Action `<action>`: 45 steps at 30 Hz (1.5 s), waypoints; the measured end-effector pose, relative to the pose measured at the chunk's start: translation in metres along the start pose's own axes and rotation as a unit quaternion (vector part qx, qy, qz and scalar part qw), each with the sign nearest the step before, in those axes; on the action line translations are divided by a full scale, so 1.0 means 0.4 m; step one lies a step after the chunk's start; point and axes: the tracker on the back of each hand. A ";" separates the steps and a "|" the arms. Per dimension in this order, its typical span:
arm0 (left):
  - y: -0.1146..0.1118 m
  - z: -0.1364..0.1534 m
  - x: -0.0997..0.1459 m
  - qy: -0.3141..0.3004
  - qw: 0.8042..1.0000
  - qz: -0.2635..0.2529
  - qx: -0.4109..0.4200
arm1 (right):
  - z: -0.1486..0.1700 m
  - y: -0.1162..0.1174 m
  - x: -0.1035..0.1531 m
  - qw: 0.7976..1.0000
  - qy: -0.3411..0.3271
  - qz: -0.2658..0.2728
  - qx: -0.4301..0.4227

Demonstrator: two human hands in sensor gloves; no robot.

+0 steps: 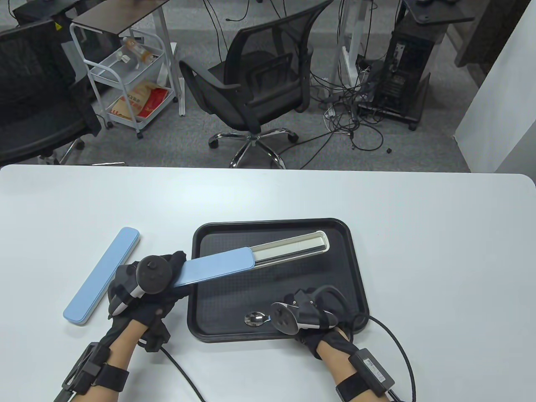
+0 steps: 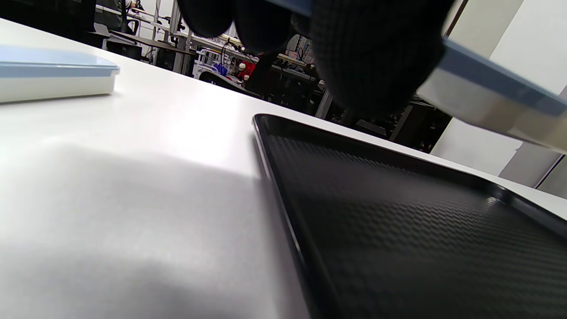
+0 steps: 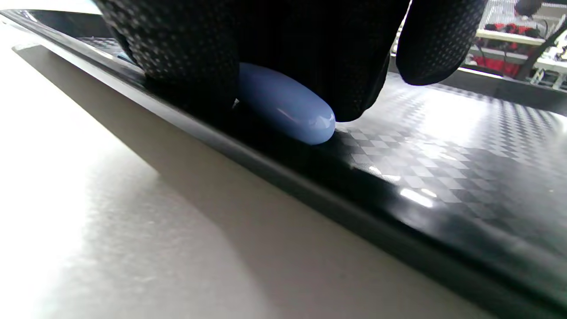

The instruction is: Slide to open lunch boxes and place utensils

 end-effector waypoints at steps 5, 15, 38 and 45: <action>0.001 0.002 -0.001 0.003 1.000 -0.001 0.006 | 0.024 0.002 0.013 0.999 0.008 0.038 -0.009; 0.007 0.006 0.001 0.006 1.000 -0.010 0.012 | 0.206 -0.027 0.093 0.982 0.175 0.070 -0.030; -0.011 -0.019 0.001 -0.020 0.999 -0.003 -0.029 | 0.367 -0.086 0.235 0.918 0.314 0.225 -0.084; -0.018 -0.039 0.003 -0.035 0.998 -0.002 -0.052 | 0.289 -0.113 0.187 0.944 0.245 0.215 -0.049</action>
Point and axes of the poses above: the tracker on the back of each hand, its own z axis roughly to the little-finger side, its own x axis roughly from the fingertips to the wrist, y = z × x, and after that the axes turned 6 degrees about -x, right-handed
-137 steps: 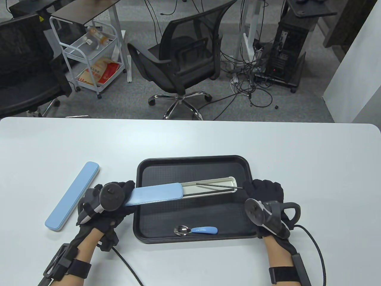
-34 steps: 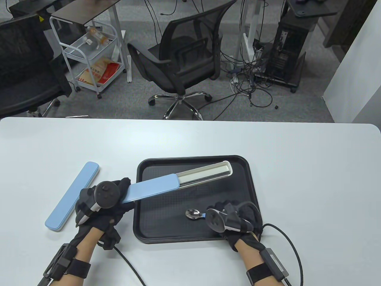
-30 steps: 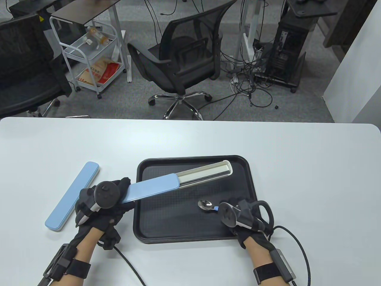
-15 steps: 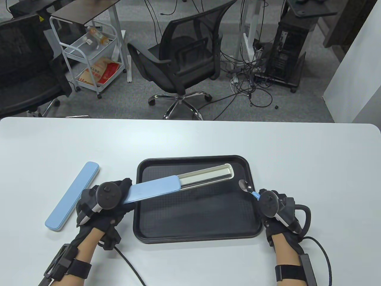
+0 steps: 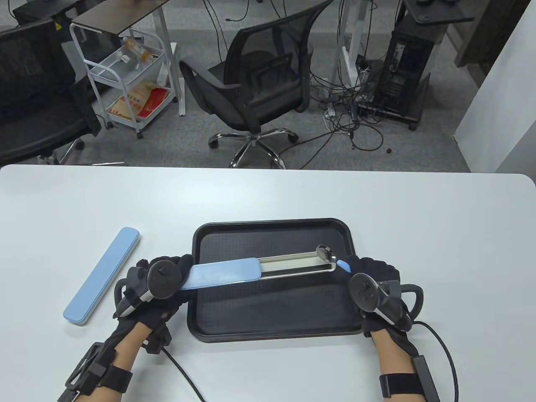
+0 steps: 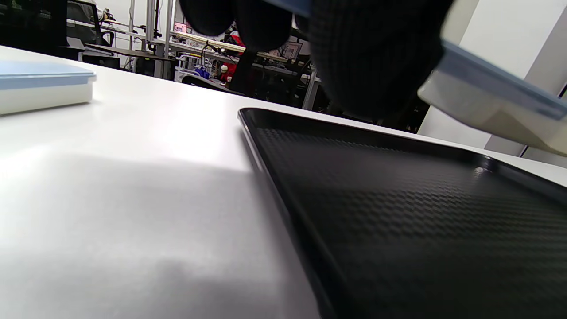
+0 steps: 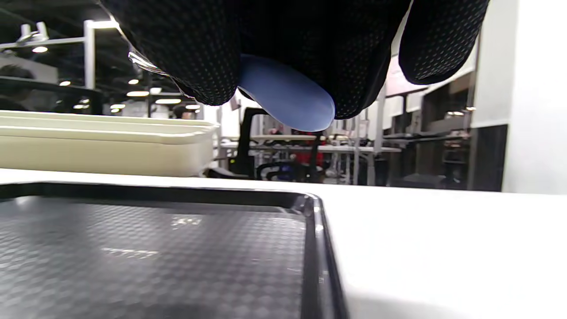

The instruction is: Slide to open lunch boxes and place utensils

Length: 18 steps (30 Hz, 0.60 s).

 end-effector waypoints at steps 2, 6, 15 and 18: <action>-0.001 -0.004 0.000 -0.004 1.000 0.001 -0.004 | -0.024 0.005 0.001 1.000 -0.013 -0.006 0.006; -0.003 -0.011 0.001 -0.011 1.000 0.003 -0.012 | -0.071 0.018 0.001 0.998 -0.054 -0.020 0.032; -0.005 -0.023 0.002 -0.031 0.999 0.004 -0.023 | -0.129 0.041 0.008 0.992 -0.100 -0.046 0.068; -0.006 -0.026 0.002 -0.037 0.999 0.003 -0.025 | -0.136 0.046 0.010 0.990 -0.106 -0.053 0.078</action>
Point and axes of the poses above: the tracker on the back of each hand, its own z axis roughly to the little-finger side, its own x axis roughly from the fingertips to the wrist, y = z × x, and after that the axes turned 6 degrees about -x, right-handed
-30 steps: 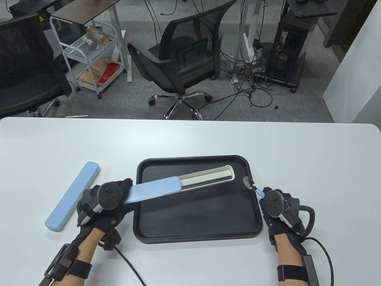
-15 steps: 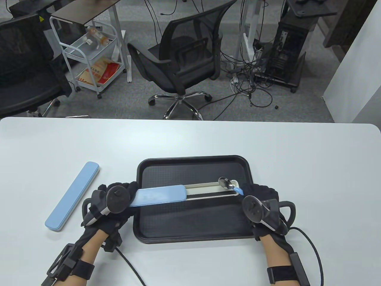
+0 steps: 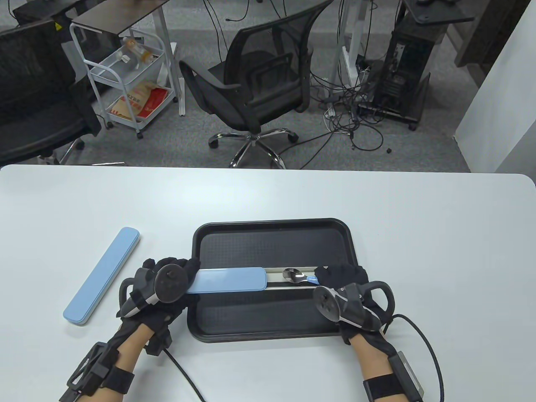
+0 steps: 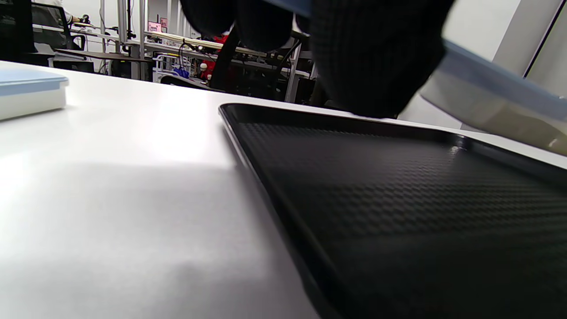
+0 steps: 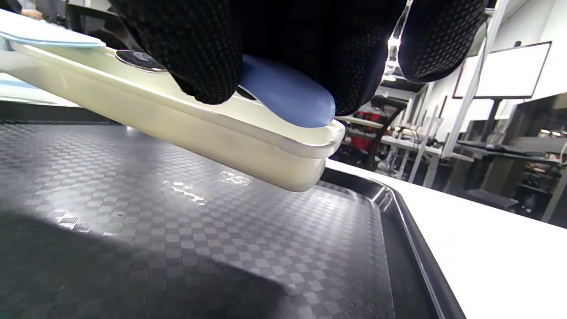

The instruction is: Slide to open lunch boxes and place utensils

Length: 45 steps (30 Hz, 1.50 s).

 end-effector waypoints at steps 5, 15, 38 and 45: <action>-0.002 -0.003 -0.001 -0.007 1.000 0.003 -0.004 | -0.017 0.003 -0.002 1.000 -0.014 -0.007 0.015; -0.006 -0.008 -0.001 -0.024 1.000 0.005 -0.006 | -0.049 0.002 -0.002 0.999 -0.037 -0.005 0.027; -0.005 0.007 -0.002 -0.010 1.000 0.017 0.014 | 0.004 -0.020 0.003 0.998 0.011 0.046 -0.030; 0.002 0.044 -0.003 0.018 0.997 0.024 0.075 | 0.160 -0.045 0.036 0.961 0.145 0.104 -0.210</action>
Point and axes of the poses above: the tracker on the back of each hand, its own z axis roughly to the little-finger side, its own x axis roughly from the fingertips to the wrist, y = z × x, and after that the axes turned 6 degrees about -x, right-handed
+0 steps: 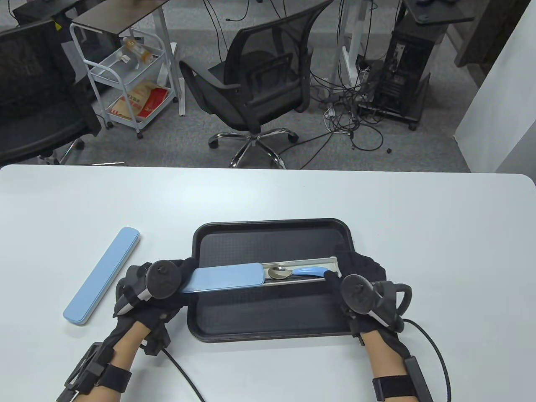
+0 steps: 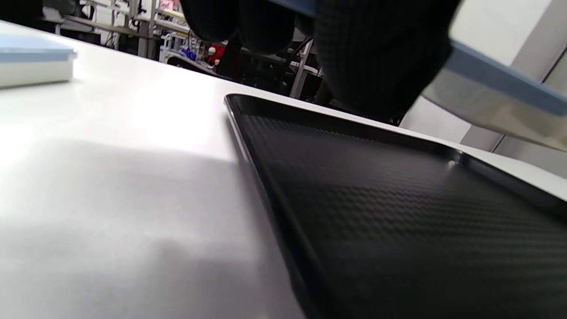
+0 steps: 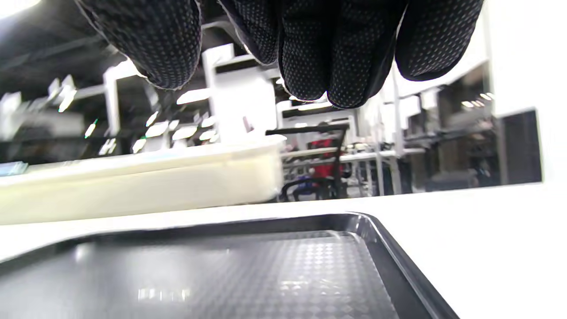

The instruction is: Slide to open lunch boxes and place utensils

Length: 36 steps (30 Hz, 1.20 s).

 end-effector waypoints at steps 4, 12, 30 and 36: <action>0.005 0.018 -0.003 0.008 0.999 0.010 0.045 | 0.073 0.000 -0.005 0.990 0.069 -0.028 -0.117; 0.004 0.020 -0.004 0.001 0.998 0.025 0.055 | 0.102 0.068 -0.016 0.955 0.077 -0.116 -0.262; 0.007 -0.014 -0.003 -0.013 0.998 0.035 0.045 | 0.044 0.107 -0.013 0.949 0.022 -0.109 -0.295; 0.012 -0.047 0.003 -0.021 0.999 0.025 0.036 | -0.020 0.124 -0.010 0.947 -0.011 -0.134 -0.292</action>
Point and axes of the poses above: the tracker on the back of each hand, its own z axis roughly to the little-finger side, its own x axis roughly from the fingertips to the wrist, y = z × x, and after that the axes turned 6 degrees about -x, right-handed
